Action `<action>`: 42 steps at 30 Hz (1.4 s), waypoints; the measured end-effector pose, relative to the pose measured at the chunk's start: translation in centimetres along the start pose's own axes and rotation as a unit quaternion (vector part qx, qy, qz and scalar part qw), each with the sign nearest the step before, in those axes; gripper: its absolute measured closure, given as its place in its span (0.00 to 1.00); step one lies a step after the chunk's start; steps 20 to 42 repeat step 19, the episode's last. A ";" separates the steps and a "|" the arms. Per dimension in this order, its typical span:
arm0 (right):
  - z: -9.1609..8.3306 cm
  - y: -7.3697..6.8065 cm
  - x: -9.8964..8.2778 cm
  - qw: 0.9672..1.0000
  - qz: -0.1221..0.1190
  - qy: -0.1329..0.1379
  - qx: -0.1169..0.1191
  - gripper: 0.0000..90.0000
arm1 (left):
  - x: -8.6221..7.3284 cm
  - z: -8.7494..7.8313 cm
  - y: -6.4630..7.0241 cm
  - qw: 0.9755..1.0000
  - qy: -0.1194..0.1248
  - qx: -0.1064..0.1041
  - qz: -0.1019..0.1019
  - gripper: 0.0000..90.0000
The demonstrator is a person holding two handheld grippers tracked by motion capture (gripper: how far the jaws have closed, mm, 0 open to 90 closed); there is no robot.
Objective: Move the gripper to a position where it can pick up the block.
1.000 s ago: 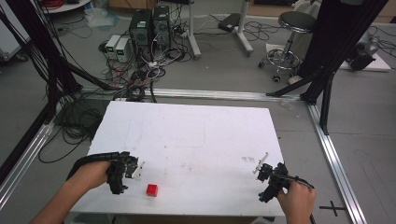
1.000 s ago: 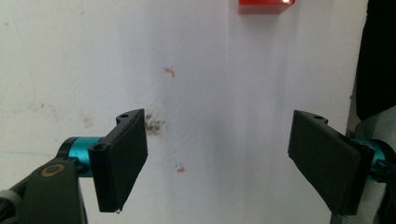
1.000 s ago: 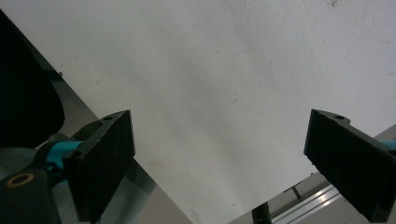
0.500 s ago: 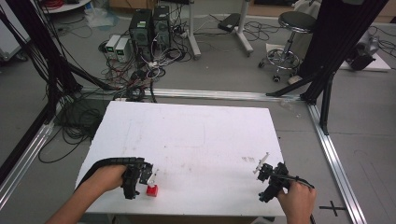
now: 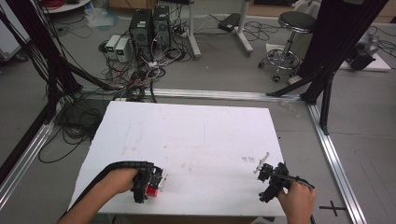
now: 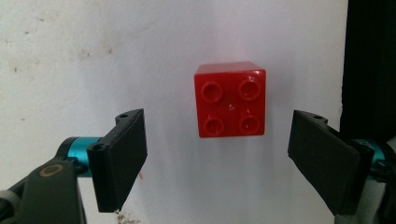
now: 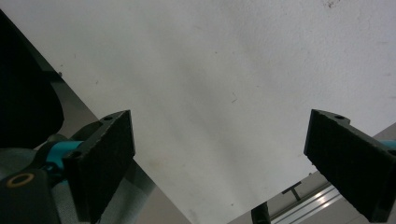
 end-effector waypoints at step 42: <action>-0.2 0.1 -0.3 1.000 0.004 0.003 0.001 0.09 | 1.0 1.0 0.3 1.000 -0.015 -0.006 0.004 0.22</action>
Point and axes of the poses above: each handheld gripper's, and its own axes: z roughly forward along the jaws, x roughly out of its top, y roughly to its right, the point moved 1 cm from there along z, roughly forward along the jaws, and after that the axes turned 3 degrees about -y, right-handed, at the moved point
